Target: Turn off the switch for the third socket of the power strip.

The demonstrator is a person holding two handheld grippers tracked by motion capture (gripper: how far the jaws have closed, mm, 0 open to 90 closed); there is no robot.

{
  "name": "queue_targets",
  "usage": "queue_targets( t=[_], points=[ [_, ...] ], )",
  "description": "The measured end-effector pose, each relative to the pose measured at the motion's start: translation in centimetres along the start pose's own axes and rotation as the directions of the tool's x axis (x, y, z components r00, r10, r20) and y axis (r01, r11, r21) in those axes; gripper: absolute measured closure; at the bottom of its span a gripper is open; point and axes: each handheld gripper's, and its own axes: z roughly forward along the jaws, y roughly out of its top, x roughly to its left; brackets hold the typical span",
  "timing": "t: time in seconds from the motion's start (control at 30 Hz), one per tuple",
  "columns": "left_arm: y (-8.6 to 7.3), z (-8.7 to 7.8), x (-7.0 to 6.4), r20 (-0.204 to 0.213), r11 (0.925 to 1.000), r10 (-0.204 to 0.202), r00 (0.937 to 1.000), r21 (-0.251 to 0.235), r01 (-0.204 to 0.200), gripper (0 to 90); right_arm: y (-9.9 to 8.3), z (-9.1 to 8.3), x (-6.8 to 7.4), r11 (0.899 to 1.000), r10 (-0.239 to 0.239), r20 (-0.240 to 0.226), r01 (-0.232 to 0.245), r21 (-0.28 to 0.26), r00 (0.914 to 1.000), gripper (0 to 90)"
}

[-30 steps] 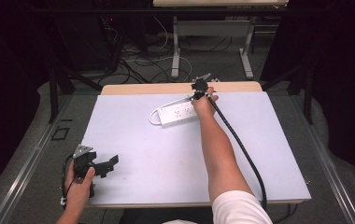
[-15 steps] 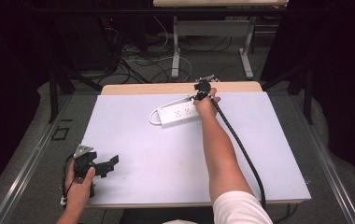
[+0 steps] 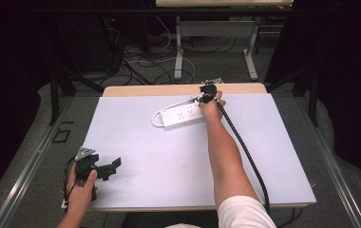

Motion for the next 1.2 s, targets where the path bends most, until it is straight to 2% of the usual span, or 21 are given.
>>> queue_targets(
  t=[0.27, 0.47, 0.57, 0.87, 1.2],
  points=[
    [0.0, 0.2, -0.1, -0.001, 0.9999, -0.002, 1.0000, -0.013, 0.002, 1.6, 0.2, -0.1, 0.0, 1.000, -0.018, -0.016, 0.018, -0.010, 0.9997, 74.8],
    [0.0, 0.0, -0.1, 0.005, 1.0000, 0.002, 1.0000, 0.000, -0.002, 1.6, 0.4, -0.4, -0.2, 0.999, -0.040, -0.005, 0.040, 0.005, 0.9992, 66.5],
    [0.0, 0.1, -0.1, 0.000, 0.9999, -0.001, 1.0000, -0.011, 0.001, 1.6, 0.5, -0.5, -0.3, 0.998, -0.058, 0.000, 0.058, -0.001, 0.9983, 62.1],
    [0.0, 0.1, -0.1, -0.002, 1.0000, 0.000, 1.0000, -0.005, 0.000, 1.6, 0.7, -0.9, -0.4, 0.997, -0.074, 0.002, 0.074, -0.008, 0.9973, 52.5],
    [0.1, 0.0, -0.2, 0.006, 0.9999, 0.010, 0.9999, 0.003, -0.010, 1.6, 0.6, -1.6, -0.1, 0.992, -0.127, 0.018, 0.127, -0.001, 0.9917, 41.9]
  ],
)
